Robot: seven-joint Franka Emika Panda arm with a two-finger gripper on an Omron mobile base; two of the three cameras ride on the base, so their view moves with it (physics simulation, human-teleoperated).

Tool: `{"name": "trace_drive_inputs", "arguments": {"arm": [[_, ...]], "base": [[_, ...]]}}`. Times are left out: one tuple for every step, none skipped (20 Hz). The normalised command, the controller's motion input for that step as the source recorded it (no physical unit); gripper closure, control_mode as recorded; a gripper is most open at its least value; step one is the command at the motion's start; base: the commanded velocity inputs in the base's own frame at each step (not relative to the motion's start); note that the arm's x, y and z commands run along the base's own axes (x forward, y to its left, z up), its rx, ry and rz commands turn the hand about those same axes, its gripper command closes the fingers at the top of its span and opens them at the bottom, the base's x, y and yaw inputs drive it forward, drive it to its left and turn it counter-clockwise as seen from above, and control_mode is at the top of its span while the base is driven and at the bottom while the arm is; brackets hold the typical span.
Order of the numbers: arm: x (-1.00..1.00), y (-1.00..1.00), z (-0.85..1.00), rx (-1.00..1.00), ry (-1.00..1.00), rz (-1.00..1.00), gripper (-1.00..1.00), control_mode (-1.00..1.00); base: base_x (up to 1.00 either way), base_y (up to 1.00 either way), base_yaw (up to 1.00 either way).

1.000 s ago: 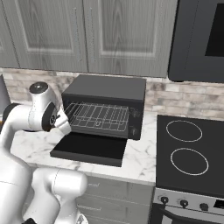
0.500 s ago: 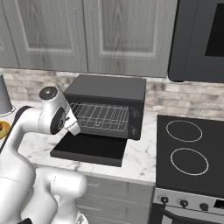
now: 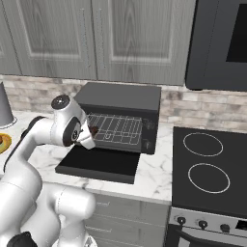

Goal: Open the toaster oven door. Place the hotdog bun on the bottom rack in the toaster oven and place the chicken drumstick on the top rack.

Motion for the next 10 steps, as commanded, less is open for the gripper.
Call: {"name": "trace_drive_inputs", "arguments": {"arm": [[0.21,-0.18,0.0,0.14,-0.09,-0.22,1.0,-1.0],[0.26,-0.17,0.0,0.15,-0.05,-0.21,1.0,-1.0],[0.19,-0.15,0.0,0.17,-0.06,-0.19,1.0,-1.0],[0.19,-0.09,0.0,0.18,-0.04,-0.17,1.0,-1.0],[0.12,-0.08,0.0,0.19,-0.05,-0.14,1.0,-1.0],[0.05,-0.11,-0.02,0.21,-0.05,-0.13,1.0,-1.0],[0.0,-0.01,-0.04,0.22,-0.07,-0.12,1.0,-1.0],[0.02,-0.01,-0.07,0.22,-0.08,-0.12,1.0,-1.0],[0.03,-0.01,-0.1,0.19,-0.07,-0.12,1.0,-1.0],[0.03,0.0,-0.2,0.16,-0.07,-0.12,1.0,-1.0]], "base": [[0.0,0.0,0.0],[0.0,0.0,0.0],[0.0,0.0,0.0],[0.0,0.0,0.0],[0.0,0.0,0.0],[0.0,0.0,0.0],[0.0,0.0,0.0],[0.0,0.0,0.0],[0.0,0.0,0.0],[0.0,0.0,0.0]]}}
